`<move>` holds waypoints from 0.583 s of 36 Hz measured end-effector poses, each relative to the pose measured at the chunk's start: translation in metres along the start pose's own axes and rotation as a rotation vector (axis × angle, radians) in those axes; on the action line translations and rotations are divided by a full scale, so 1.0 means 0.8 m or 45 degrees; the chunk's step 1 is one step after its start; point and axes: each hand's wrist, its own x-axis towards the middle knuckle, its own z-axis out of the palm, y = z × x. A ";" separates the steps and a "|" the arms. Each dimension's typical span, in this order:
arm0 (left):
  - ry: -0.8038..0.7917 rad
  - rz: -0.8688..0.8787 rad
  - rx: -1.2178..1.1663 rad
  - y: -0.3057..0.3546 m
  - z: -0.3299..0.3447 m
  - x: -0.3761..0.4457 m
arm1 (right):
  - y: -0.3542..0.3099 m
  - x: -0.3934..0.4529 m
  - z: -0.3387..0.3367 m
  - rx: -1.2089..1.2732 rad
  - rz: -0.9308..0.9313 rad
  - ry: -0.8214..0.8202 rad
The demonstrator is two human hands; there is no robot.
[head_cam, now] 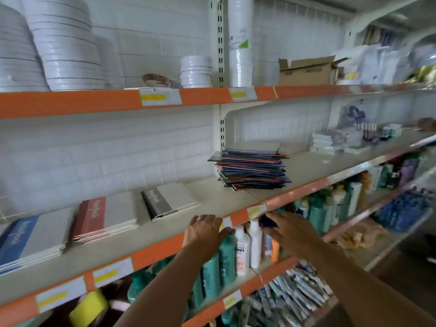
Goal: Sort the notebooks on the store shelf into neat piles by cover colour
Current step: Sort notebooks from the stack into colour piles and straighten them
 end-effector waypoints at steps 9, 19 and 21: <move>0.073 0.045 -0.007 0.048 -0.011 0.102 | 0.090 0.062 -0.008 -0.049 0.101 0.092; 0.204 0.005 -0.068 0.065 -0.027 0.215 | 0.150 0.163 -0.035 -0.101 0.100 0.259; 0.222 0.000 -0.065 0.070 -0.031 0.231 | 0.161 0.179 -0.035 -0.079 0.114 0.277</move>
